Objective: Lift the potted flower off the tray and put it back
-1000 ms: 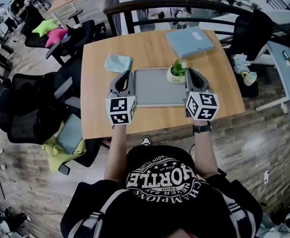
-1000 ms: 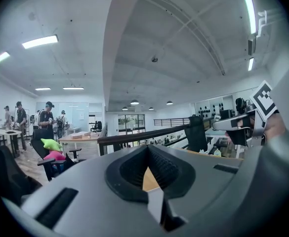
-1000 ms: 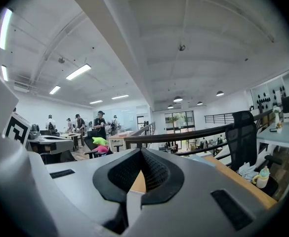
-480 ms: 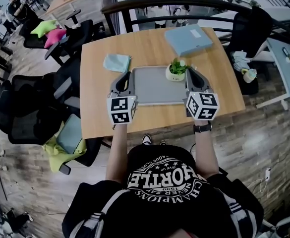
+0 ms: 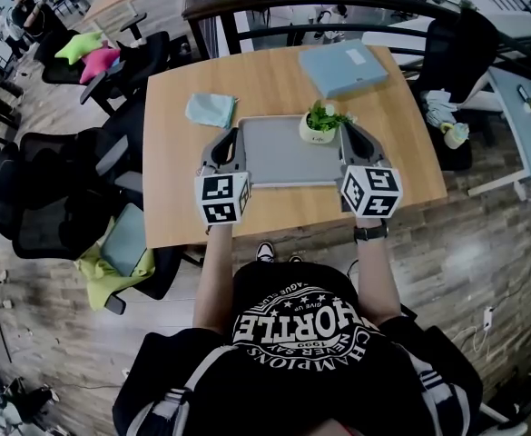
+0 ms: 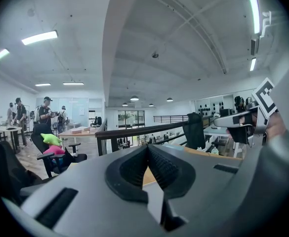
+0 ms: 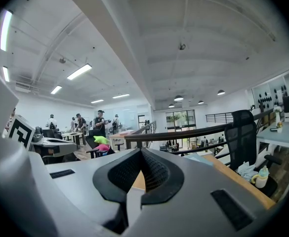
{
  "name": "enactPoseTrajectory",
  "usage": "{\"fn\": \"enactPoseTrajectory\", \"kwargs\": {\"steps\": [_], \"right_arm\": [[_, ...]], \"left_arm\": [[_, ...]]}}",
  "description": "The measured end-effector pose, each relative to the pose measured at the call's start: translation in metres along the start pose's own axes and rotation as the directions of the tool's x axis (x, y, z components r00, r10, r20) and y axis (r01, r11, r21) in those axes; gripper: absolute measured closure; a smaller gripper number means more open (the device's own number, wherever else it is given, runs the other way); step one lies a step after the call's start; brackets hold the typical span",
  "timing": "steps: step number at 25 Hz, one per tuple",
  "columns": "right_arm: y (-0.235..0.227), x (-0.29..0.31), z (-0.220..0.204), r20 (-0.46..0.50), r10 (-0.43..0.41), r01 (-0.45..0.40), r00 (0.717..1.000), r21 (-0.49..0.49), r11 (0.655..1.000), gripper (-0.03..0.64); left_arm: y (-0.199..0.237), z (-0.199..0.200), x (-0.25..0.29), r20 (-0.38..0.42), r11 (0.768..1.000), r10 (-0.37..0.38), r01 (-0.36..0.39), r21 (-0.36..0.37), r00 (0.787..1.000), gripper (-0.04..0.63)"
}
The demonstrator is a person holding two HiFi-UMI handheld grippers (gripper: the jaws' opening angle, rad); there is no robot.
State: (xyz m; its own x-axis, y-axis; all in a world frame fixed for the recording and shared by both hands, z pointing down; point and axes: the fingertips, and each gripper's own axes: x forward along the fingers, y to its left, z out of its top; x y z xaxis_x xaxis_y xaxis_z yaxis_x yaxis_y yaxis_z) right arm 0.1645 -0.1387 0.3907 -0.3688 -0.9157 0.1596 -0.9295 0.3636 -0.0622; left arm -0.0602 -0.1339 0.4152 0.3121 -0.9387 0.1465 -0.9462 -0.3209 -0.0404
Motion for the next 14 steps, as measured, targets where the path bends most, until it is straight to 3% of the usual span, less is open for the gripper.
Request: {"fn": "enactPoseTrajectory", "kwargs": {"steps": [14], "right_arm": [[-0.038,-0.034,-0.011,-0.004,0.000,0.000,1.000,0.022,1.000,0.598]], "left_arm": [[-0.059,0.003,0.004,0.008,0.999,-0.046,0.046,-0.002,0.999,0.577]]}}
